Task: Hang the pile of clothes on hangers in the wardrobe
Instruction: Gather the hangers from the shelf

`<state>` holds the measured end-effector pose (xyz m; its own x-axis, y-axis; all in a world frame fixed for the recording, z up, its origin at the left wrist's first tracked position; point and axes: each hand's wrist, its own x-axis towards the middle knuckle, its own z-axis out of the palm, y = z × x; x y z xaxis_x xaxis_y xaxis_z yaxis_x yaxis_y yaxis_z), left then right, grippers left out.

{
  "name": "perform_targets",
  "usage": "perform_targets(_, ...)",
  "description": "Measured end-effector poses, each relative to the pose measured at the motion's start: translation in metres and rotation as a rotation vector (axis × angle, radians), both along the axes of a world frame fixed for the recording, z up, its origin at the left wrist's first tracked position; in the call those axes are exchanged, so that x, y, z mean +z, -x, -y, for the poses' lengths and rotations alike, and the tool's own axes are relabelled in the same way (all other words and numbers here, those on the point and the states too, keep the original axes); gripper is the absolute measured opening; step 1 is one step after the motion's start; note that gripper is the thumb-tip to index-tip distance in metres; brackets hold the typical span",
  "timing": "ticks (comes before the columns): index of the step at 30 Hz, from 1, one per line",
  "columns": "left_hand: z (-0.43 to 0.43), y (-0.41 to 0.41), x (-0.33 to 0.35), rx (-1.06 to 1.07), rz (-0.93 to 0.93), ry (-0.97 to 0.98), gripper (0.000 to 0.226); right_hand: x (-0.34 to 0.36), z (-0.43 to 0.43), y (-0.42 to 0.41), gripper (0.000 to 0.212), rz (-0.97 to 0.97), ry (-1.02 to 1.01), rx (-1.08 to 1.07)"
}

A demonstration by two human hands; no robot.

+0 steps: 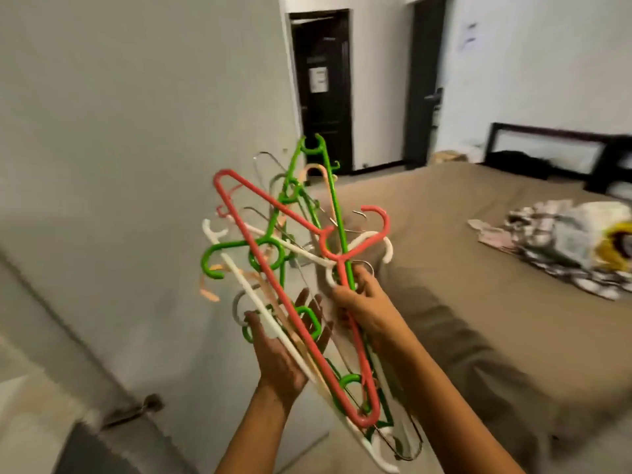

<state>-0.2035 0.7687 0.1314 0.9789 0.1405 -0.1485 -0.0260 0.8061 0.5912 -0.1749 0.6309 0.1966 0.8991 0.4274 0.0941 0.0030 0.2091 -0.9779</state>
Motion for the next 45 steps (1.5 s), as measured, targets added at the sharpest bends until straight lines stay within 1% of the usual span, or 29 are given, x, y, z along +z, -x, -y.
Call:
perform_targets(1, 0.021, -0.014, -0.002, -0.1, -0.036, 0.001, 0.082, -0.008, 0.031, -0.013, 0.02, -0.009, 0.005, -0.081)
perform_targets(3, 0.081, -0.054, -0.008, -0.266, -0.034, -0.033, 0.08, -0.025, 0.092, -0.038, 0.016, -0.031, 0.044, -0.256)
perform_targets(6, 0.161, -0.106, -0.023, -0.41, -0.022, -0.092, 0.079, -0.049, 0.172, -0.069, 0.016, -0.068, 0.123, -0.489)
perform_targets(8, 0.207, -0.134, -0.026, -0.514, -0.019, -0.129, 0.084, -0.057, 0.214, -0.084, 0.017, -0.097, 0.153, -0.6)
perform_targets(10, 0.244, -0.16, -0.031, -0.605, -0.036, -0.132, 0.082, -0.063, 0.248, -0.1, 0.017, -0.125, 0.179, -0.689)
perform_targets(12, 0.274, -0.19, -0.036, -0.685, -0.059, -0.134, 0.078, -0.068, 0.275, -0.119, 0.017, -0.148, 0.196, -0.76)
perform_targets(15, 0.307, -0.24, -0.043, -0.77, -0.118, -0.155, 0.083, -0.079, 0.304, -0.162, 0.018, -0.192, 0.213, -0.852)
perform_targets(17, 0.322, -0.279, -0.05, -0.78, -0.153, -0.217, 0.088, -0.091, 0.316, -0.197, 0.02, -0.219, 0.213, -0.916)
perform_targets(21, 0.336, -0.367, -0.062, -0.848, -0.16, -0.294, 0.082, -0.115, 0.329, -0.276, 0.024, -0.265, 0.22, -1.025)
perform_targets(23, 0.338, -0.415, -0.069, -0.898, -0.169, -0.36, 0.089, -0.122, 0.33, -0.318, 0.026, -0.296, 0.236, -1.07)
perform_targets(25, 0.338, -0.461, -0.073, -0.931, -0.173, -0.444, 0.1, -0.129, 0.33, -0.359, 0.027, -0.324, 0.243, -1.105)
perform_targets(26, 0.339, -0.481, -0.073, -0.953, -0.181, -0.487, 0.099, -0.131, 0.331, -0.378, 0.027, -0.331, 0.252, -1.118)
perform_targets(29, 0.348, -0.539, -0.08, -0.987, -0.21, -0.56, 0.068, -0.135, 0.33, -0.431, 0.029, -0.358, 0.326, -1.139)
perform_targets(31, 0.351, -0.576, -0.089, -0.987, -0.238, -0.619, 0.06, -0.14, 0.327, -0.466, 0.032, -0.377, 0.369, -1.134)
perform_targets(32, 0.351, -0.594, -0.096, -0.973, -0.249, -0.643, 0.06, -0.143, 0.327, -0.483, 0.033, -0.378, 0.38, -1.126)
perform_targets(34, 0.353, -0.633, -0.108, -0.933, -0.276, -0.678, 0.051, -0.153, 0.327, -0.522, 0.037, -0.378, 0.415, -1.1)
perform_targets(36, 0.354, -0.673, -0.122, -0.89, -0.298, -0.684, 0.043, -0.166, 0.328, -0.562, 0.036, -0.389, 0.462, -1.057)
perform_targets(40, 0.341, -0.75, -0.145, -0.788, -0.389, -0.654, 0.039, -0.19, 0.322, -0.645, 0.033, -0.434, 0.507, -0.958)
perform_targets(45, 0.319, -0.842, -0.163, -0.655, -0.481, -0.576, 0.02, -0.202, 0.296, -0.748, 0.047, -0.411, 0.532, -0.92)
